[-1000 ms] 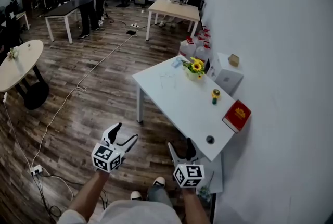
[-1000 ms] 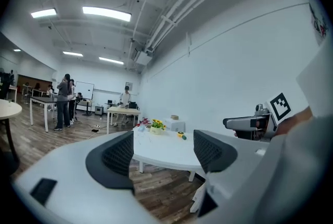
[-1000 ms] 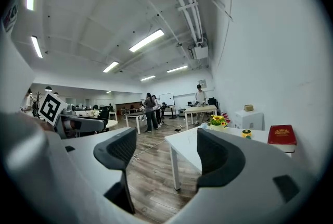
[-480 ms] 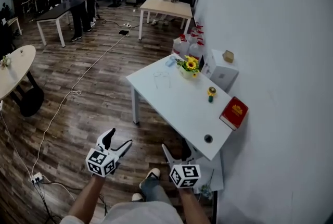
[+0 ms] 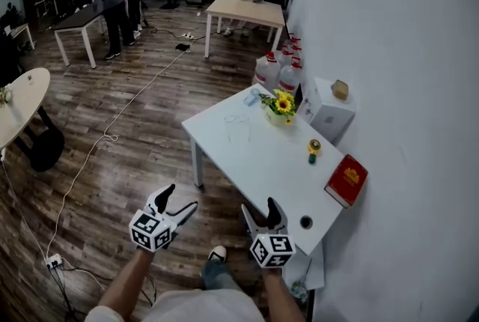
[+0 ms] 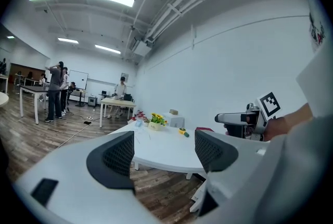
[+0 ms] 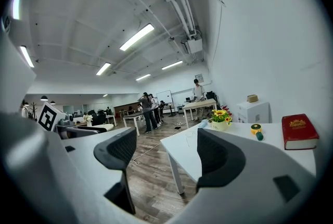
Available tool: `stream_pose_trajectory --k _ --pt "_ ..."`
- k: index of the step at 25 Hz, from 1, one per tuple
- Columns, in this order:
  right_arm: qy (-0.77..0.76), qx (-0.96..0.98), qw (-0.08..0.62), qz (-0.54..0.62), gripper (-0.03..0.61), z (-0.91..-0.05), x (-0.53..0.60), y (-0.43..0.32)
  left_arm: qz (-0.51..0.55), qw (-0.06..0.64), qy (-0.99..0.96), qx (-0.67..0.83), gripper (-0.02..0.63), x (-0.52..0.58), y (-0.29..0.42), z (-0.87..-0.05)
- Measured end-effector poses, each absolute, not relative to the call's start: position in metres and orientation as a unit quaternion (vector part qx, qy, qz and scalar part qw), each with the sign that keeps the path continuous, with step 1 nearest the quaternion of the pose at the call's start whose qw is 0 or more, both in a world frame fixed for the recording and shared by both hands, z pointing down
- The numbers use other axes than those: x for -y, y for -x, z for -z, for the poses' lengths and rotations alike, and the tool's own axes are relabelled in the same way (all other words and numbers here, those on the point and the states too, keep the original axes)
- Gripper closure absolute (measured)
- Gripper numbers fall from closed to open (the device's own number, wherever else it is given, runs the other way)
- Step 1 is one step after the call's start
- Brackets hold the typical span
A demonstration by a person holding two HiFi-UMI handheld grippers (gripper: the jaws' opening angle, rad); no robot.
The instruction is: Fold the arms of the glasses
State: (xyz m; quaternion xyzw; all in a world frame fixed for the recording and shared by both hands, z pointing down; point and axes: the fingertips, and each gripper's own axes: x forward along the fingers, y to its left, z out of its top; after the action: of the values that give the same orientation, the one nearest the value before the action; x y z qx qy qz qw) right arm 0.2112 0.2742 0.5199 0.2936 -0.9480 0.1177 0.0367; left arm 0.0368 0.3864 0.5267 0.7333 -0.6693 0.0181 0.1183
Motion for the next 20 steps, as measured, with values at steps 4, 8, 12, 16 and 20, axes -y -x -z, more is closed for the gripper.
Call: stream_pose_trajectory --k 4,8,12,16,20 --pt "-0.292 0.948 0.04 -0.122 0.232 -0.519 -0.216 -0.186 -0.027 0.127 -0.733 0.667 0.256 -0.33 -0.013 -0.528" --pt "-0.297 0.946 0.037 -0.123 0.239 -0.513 -0.156 -0.168 -0.032 0.131 -0.734 0.665 0.256 -0.274 0.01 -0.526" --pt "-0.301 0.945 0.032 -0.125 0.241 -0.508 -0.095 -0.156 -0.04 0.136 -0.736 0.662 0.256 -0.216 0.026 -0.529" --pt "-0.3 0.944 0.035 -0.131 0.253 -0.516 -0.054 -0.147 -0.046 0.143 -0.736 0.66 0.258 -0.178 0.033 -0.535" --pt "-0.294 0.945 0.038 -0.136 0.252 -0.524 -0.029 -0.136 -0.046 0.144 -0.736 0.659 0.258 -0.151 0.042 -0.538"
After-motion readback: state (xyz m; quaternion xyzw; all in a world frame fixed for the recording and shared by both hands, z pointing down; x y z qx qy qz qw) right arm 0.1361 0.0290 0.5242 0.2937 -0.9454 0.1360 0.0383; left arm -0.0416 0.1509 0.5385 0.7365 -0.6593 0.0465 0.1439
